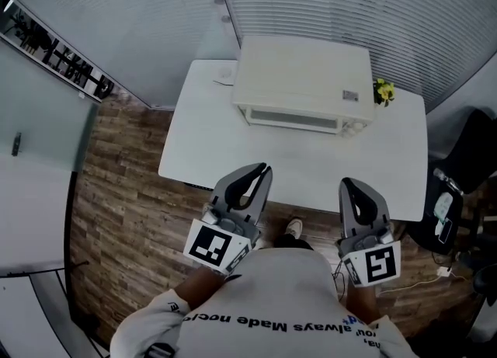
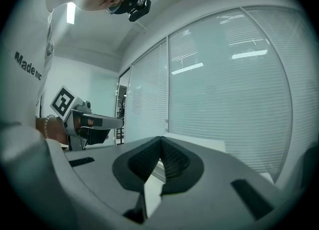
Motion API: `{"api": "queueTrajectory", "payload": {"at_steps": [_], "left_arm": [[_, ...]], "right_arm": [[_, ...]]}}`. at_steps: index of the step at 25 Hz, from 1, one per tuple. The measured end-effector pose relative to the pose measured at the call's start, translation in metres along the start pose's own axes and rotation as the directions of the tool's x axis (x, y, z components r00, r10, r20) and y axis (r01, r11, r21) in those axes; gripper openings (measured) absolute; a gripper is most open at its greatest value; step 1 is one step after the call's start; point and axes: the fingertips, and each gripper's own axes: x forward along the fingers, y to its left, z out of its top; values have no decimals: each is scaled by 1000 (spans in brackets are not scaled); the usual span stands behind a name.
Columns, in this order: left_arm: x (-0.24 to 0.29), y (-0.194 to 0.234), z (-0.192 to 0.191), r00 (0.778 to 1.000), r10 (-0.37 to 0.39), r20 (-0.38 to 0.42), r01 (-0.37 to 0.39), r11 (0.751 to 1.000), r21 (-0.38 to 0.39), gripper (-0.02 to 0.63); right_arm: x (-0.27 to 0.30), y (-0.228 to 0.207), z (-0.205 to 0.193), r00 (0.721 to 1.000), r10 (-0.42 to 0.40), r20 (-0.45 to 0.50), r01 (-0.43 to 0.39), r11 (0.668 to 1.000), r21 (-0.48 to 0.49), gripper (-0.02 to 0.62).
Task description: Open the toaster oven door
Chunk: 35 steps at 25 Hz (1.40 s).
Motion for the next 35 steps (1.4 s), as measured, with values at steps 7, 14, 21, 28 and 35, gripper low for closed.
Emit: {"api": "queueTrajectory", "payload": {"at_steps": [7,14,21,28,35], "left_arm": [[30,0,-2,1000,18,-11,-18,1000,4,43],[54,0,-6,999,40,-21,-40,999,12,43],[66,6,-7,997,72,-24,-71,997,17,43],[66,19,-5,996,83,-23,-83,996,16,43],[62,42,-3,996,84,-25,-84,996,6,43]], "right_arm": [[14,-26,6,1000,11,24,-11,1000,7,8],[21,-51,-1,999,43,3,-43,999,-7,8],[30,-65,-2,998,64,-5,-65,998,-20,8],[47,-62,21,997,49,57,-49,999,-15,8],[57,-51,15,998,54,12,-53,998,-34,8]]}}
